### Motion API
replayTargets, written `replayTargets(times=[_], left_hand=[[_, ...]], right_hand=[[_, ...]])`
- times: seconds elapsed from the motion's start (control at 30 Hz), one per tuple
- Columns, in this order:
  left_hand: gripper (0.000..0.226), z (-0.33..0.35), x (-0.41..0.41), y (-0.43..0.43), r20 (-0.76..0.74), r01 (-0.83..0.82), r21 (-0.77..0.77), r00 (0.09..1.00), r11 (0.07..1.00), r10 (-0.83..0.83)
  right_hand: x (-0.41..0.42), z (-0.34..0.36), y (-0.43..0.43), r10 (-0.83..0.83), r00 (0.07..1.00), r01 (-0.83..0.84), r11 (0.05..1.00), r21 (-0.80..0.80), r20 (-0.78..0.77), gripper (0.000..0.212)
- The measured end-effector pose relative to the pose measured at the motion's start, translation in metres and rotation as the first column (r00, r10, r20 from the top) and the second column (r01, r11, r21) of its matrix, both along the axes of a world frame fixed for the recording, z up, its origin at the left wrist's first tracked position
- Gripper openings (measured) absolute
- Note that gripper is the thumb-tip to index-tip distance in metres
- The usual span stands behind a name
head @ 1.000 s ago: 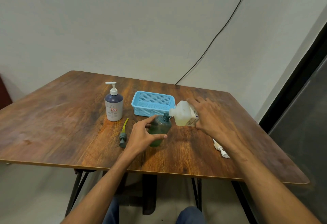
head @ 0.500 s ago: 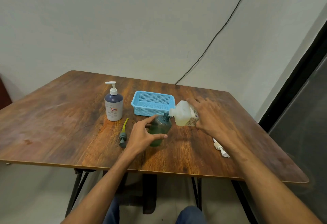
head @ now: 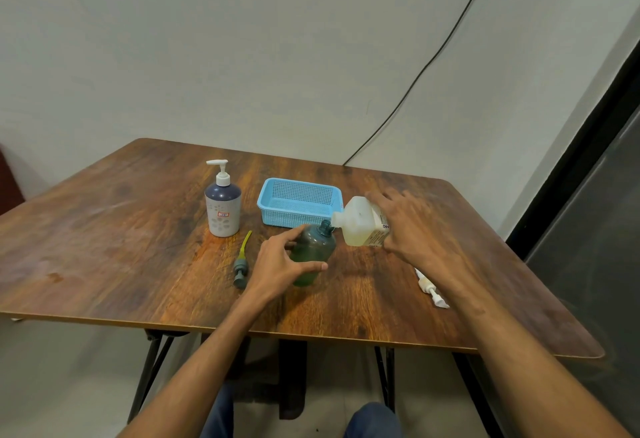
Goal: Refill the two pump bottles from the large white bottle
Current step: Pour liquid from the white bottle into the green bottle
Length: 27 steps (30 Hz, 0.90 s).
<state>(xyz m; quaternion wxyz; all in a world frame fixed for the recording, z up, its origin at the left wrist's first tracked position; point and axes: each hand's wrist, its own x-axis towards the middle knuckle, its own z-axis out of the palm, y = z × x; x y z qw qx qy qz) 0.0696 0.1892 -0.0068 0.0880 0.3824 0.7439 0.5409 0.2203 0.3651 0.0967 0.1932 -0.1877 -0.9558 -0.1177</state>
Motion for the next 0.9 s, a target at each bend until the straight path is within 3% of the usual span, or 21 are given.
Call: replayTargets(times=[0.9], left_hand=[[0.090,0.0016,0.0028,-0.0007,0.002,0.001,0.000,1.000,1.000,-0.001]], right_hand=[[-0.0009,0.0004,0.0015,-0.002,1.000,0.002,0.999,-0.046,0.010,0.079]])
